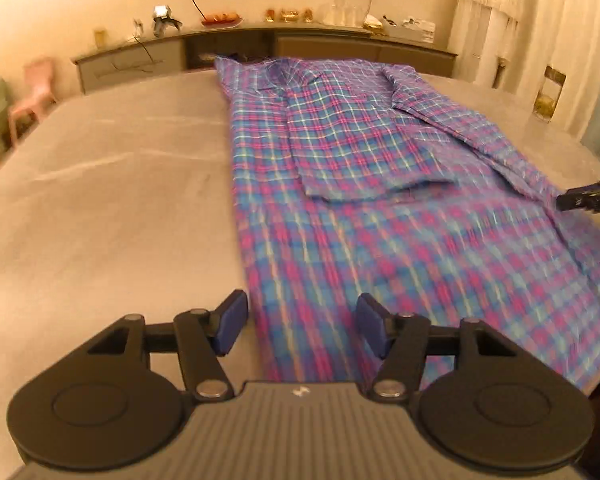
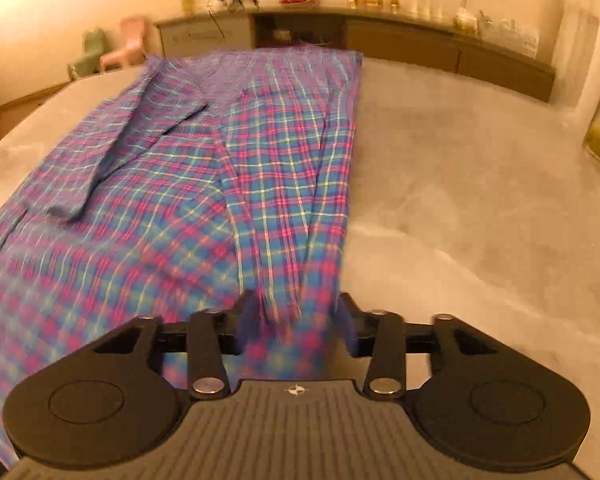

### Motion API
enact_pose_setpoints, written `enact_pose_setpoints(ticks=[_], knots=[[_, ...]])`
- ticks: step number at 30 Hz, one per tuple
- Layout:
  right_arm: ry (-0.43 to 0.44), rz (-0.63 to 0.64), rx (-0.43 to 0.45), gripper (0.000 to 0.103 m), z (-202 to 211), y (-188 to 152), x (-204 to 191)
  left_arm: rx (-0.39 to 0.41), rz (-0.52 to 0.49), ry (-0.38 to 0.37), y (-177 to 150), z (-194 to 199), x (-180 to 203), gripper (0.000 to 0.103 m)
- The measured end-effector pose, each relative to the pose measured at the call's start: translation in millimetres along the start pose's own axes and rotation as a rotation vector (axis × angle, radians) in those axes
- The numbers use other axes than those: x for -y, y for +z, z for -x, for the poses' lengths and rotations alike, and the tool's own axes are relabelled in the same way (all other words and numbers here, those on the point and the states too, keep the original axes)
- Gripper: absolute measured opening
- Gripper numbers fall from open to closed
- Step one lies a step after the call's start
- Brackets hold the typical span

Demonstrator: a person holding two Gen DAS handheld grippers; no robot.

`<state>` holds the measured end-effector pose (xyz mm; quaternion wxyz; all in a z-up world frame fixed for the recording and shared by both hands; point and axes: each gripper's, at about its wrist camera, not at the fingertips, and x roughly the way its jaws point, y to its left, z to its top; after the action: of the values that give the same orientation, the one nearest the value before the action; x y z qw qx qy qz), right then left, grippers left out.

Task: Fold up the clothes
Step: 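Release the fabric and smooth the folded shirt with both grippers, then grasp the shirt hem with the left gripper while the right gripper grasps the hem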

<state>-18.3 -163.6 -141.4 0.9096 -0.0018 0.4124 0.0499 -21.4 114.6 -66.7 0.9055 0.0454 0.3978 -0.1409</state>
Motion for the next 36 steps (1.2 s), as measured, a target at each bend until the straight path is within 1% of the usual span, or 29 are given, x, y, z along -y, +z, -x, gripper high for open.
enact_pose_setpoints(ticks=[3, 5, 6, 7, 8, 9, 11, 12, 13, 14, 15, 16, 18, 20, 21, 22, 24, 25, 26, 27, 28, 29, 30, 31, 32, 33, 34, 35, 36], knots=[[0.007, -0.056, 0.011, 0.056, 28, -23, 7, 0.025, 0.040, 0.019, -23, 33, 8, 0.061], [0.042, -0.084, 0.027, 0.064, 51, -41, 8, 0.050, 0.086, 0.068, -32, 51, 7, 0.066], [0.061, -0.095, 0.032, 0.071, 61, -50, 8, 0.062, 0.122, 0.102, -36, 59, 5, 0.073], [0.081, -0.094, 0.032, 0.075, 67, -60, 5, 0.063, 0.153, 0.119, -38, 62, 3, 0.080], [0.092, -0.089, 0.030, 0.076, 73, -67, 2, 0.059, 0.182, 0.131, -40, 63, 0, 0.082], [0.097, -0.084, 0.028, 0.076, 76, -73, -1, 0.044, 0.187, 0.127, -40, 60, 1, 0.084], [0.106, -0.057, 0.016, 0.074, 75, -81, -9, 0.005, 0.177, 0.107, -41, 51, 3, 0.084], [0.105, -0.035, 0.011, 0.066, 76, -85, -12, -0.005, 0.158, 0.099, -41, 48, 7, 0.074], [0.091, -0.001, 0.015, 0.055, 79, -88, -15, -0.012, 0.134, 0.091, -42, 45, 12, 0.049], [0.083, 0.036, 0.016, 0.046, 82, -90, -20, -0.019, 0.117, 0.073, -41, 45, 15, 0.032], [0.090, 0.056, 0.014, 0.023, 84, -90, -22, -0.028, 0.102, 0.051, -40, 45, 18, 0.004], [0.097, 0.071, 0.012, 0.015, 86, -91, -23, -0.032, 0.114, 0.011, -35, 48, 17, 0.003], [0.128, 0.088, 0.019, 0.003, 93, -83, -20, -0.028, 0.150, -0.076, -22, 55, 10, 0.003], [0.171, 0.088, 0.040, 0.001, 103, -68, -14, 0.006, 0.215, -0.173, 9, 63, -6, 0.003], [0.202, 0.065, 0.071, 0.001, 109, -50, -5, 0.026, 0.247, -0.216, 30, 65, -15, 0.003], [0.230, 0.037, 0.102, 0.001, 114, -30, 5, 0.049, 0.285, -0.228, 59, 57, -26, 0.003], [0.271, -0.040, 0.167, 0.001, 108, 25, 29, 0.096, 0.364, -0.228, 123, 34, -52, 0.003], [0.267, -0.091, 0.186, 0.001, 92, 55, 42, 0.120, 0.404, -0.228, 155, 22, -65, 0.003], [0.263, -0.142, 0.204, 0.001, 75, 85, 55, 0.126, 0.439, -0.201, 185, -3, -79, 0.004], [0.265, -0.202, 0.214, 0.002, 58, 109, 68, 0.119, 0.472, -0.185, 204, -31, -90, 0.008], [0.278, -0.282, 0.207, 0.006, 38, 118, 82, 0.097, 0.492, -0.174, 216, -55, -99, 0.017], [0.290, -0.363, 0.199, 0.009, 18, 127, 96, 0.061, 0.505, -0.139, 223, -74, -104, 0.019], [0.302, -0.443, 0.190, 0.028, -2, 136, 111, 0.071, 0.511, -0.131, 219, -77, -108, 0.026], [0.314, -0.523, 0.182, 0.049, -22, 145, 125, 0.100, 0.515, -0.135, 211, -75, -110, 0.043], [0.329, -0.583, 0.190, 0.054, -35, 148, 136, 0.130, 0.518, -0.139, 202, -72, -113, 0.054], [0.352, -0.589, 0.234, 0.067, -33, 136, 141, 0.147, 0.505, -0.113, 190, -70, -112, 0.068], [0.367, -0.572, 0.266, 0.076, -32, 121, 143, 0.159, 0.486, -0.075, 176, -68, -110, 0.069], [0.359, -0.554, 0.256, 0.077, -33, 110, 143, 0.172, 0.467, -0.037, 162, -66, -108, 0.069], [0.350, -0.531, 0.218, 0.077, -38, 103, 141, 0.149, 0.445, -0.042, 153, -71, -102, 0.069]])
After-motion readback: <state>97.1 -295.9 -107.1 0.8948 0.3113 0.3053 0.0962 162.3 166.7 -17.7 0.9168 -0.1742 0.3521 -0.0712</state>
